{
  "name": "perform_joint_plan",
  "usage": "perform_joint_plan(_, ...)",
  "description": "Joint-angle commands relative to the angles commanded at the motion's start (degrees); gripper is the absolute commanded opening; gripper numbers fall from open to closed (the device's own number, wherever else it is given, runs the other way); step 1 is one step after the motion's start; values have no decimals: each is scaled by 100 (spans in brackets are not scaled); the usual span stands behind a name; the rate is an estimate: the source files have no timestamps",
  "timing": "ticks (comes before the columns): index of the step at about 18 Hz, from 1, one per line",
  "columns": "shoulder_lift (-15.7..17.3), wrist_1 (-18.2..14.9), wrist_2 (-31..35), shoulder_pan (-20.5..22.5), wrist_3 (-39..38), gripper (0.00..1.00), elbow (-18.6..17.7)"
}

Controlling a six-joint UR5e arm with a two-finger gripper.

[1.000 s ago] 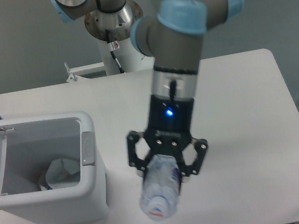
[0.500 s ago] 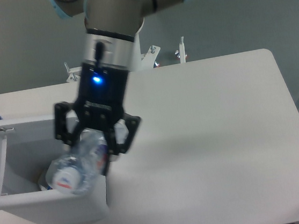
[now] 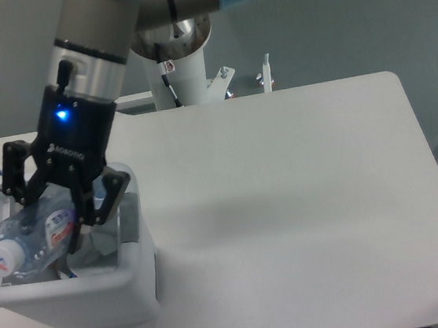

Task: Place the trash in the trash can
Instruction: 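Lift the water bottle and carry it into the trash bin, then open the gripper to release the bottle inside the bin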

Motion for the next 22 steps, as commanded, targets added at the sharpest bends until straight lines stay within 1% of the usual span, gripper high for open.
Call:
perform_joint_plan(6, -36, 0, 0, -88, 9, 64, -290)
perform_joint_plan(8, 0, 0, 0, -97, 9, 67, -413)
perform_joint_plan(10, 0, 0, 0, -97, 0, 68, -449)
perform_joint_plan(12, -9, 0, 0, -97, 0, 76, -449)
perform_joint_plan(13, -9, 0, 0, -88, 44, 89, -457)
perform_joint_plan(15, 0, 0, 9, -88, 18, 98, -457)
perform_joint_plan(16, 8, 0, 0, -79, 9, 100, -457)
perform_joint_plan(22, 70, 0, 0, 17, 0, 100, -449)
